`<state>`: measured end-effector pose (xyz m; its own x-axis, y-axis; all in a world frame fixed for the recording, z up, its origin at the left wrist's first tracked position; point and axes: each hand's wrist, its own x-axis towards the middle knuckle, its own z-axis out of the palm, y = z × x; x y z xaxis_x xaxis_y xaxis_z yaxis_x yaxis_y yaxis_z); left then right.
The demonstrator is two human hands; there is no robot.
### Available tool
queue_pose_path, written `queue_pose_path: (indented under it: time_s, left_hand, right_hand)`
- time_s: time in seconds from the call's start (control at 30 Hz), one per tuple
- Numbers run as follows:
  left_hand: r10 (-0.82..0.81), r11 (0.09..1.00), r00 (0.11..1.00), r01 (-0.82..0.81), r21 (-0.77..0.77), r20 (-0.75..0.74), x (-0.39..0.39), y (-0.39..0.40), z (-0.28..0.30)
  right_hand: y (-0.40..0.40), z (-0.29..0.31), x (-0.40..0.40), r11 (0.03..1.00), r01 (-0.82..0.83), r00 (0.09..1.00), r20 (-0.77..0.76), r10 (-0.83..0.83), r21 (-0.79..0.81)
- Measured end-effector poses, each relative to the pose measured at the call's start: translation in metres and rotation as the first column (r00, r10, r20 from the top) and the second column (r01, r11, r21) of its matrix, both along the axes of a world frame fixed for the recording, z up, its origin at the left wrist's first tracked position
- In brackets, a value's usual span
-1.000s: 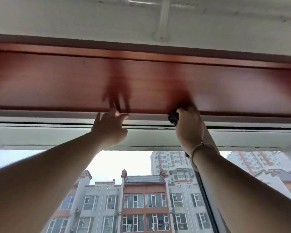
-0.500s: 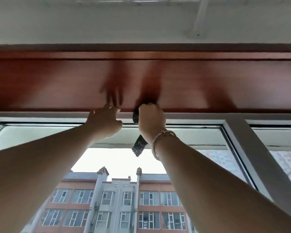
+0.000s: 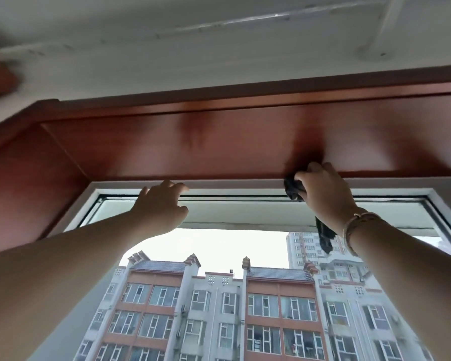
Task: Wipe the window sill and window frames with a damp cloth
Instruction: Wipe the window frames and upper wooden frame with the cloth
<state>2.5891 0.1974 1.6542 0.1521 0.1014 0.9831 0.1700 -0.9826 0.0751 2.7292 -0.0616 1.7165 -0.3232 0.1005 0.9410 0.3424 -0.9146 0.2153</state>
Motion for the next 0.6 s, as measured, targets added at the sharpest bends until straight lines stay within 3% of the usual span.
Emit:
queue_pose_path:
  time_s: [0.3,0.6]
  left_hand:
    - [-0.057,0.998,0.998,0.057,0.003,0.010,0.008,-0.019,0.002]
    - [-0.230,0.972,0.973,0.230,0.053,0.007,0.059,-0.119,0.026]
  right_hand:
    - [0.029,0.003,-0.016,0.993,0.010,0.997,0.074,-0.001,-0.119]
    - [-0.118,0.007,0.031,0.983,0.180,0.983,-0.039,-0.178,0.030]
